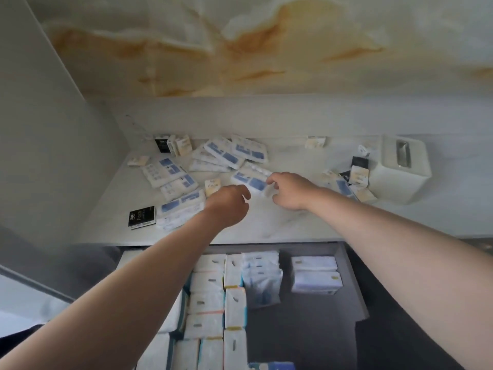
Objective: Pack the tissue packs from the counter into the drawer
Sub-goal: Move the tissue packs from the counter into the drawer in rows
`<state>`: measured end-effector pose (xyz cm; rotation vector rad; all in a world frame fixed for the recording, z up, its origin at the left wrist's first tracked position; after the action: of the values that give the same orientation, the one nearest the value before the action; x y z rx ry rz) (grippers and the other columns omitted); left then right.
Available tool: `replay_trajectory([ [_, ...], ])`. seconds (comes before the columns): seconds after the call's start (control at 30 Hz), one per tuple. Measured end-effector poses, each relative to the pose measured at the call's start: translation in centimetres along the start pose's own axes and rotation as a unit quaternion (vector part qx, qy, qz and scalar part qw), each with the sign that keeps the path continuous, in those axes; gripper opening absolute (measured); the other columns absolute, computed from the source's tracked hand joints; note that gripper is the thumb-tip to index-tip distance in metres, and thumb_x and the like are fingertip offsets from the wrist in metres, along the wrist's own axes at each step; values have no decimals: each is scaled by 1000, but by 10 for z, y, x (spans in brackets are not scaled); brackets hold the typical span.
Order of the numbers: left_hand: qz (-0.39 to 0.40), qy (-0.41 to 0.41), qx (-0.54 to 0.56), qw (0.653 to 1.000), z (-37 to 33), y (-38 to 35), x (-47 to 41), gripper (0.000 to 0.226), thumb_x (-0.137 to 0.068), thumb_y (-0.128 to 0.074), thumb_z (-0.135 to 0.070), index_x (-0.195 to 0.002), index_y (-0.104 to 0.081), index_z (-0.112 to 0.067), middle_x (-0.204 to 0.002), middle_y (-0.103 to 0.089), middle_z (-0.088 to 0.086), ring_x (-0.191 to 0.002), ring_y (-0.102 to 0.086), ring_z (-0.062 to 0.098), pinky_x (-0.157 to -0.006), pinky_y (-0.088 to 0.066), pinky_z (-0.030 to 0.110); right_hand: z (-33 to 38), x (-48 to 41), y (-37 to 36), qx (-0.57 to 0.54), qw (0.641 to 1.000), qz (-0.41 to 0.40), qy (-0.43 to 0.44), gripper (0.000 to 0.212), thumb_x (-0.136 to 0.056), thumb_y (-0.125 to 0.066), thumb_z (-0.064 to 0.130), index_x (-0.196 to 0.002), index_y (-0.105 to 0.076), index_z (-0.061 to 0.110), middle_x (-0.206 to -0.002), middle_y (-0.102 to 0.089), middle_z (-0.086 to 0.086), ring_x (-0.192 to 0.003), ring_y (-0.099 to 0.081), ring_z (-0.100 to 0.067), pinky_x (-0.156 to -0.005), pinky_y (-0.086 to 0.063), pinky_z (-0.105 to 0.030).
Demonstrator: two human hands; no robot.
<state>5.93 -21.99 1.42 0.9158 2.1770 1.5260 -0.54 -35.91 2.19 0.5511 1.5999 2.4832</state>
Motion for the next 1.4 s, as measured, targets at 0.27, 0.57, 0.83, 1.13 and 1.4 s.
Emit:
replay_trajectory([
  [0.27,80,58,-193,976,80,6,-28,95,-67,-76,-58,-145,-29,-28,-144,-30,5,-137,-26,28,-109,-32,49,15,-70,-37,132,991,28,-2,86,-87,-61,51,-156,-16,24,-155,-28,-13,-138,-33,-35,-108,-32,-44],
  [0.57,136,71,-65,986,135,4,-23,108,-59,-89,-41,-146,-25,-32,-144,-44,-1,-126,-46,21,-103,-43,43,41,-74,-39,230,967,-97,43,48,-91,-58,22,-135,-42,15,-125,-55,-12,-113,-54,-31,-90,-38,-39],
  [0.83,-12,80,111,990,124,48,-4,25,-96,-54,-37,-110,-58,-16,-103,-63,0,-90,-60,18,-66,-41,15,25,-47,-4,-152,970,-167,-93,27,-92,-49,20,-117,-59,21,-106,-62,-3,-98,-60,-30,-77,-47,-32],
  [1.13,-131,200,419,876,144,72,46,11,-96,-60,-28,-100,-62,-18,-90,-68,3,-85,-67,23,-76,-54,38,81,-17,-36,-588,801,54,-97,26,-90,-66,31,-112,-68,16,-107,-74,-9,-83,-67,-25,-67,-51,-29],
  [1.4,-80,186,598,776,120,55,84,21,-101,-48,-15,-112,-65,-20,-104,-74,6,-92,-71,24,-78,-59,43,125,23,-63,-558,825,93,-8,25,-97,-62,23,-120,-63,16,-116,-72,-5,-106,-68,-23,-93,-54,-37],
])
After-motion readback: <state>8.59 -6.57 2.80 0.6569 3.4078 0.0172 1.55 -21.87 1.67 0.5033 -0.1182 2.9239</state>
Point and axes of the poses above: each hand's wrist, its own x-axis away from the middle knuckle, its own y-axis out of the back of the hand, z = x × y, the point moved 10 cm from there along -x, towards the middle knuckle
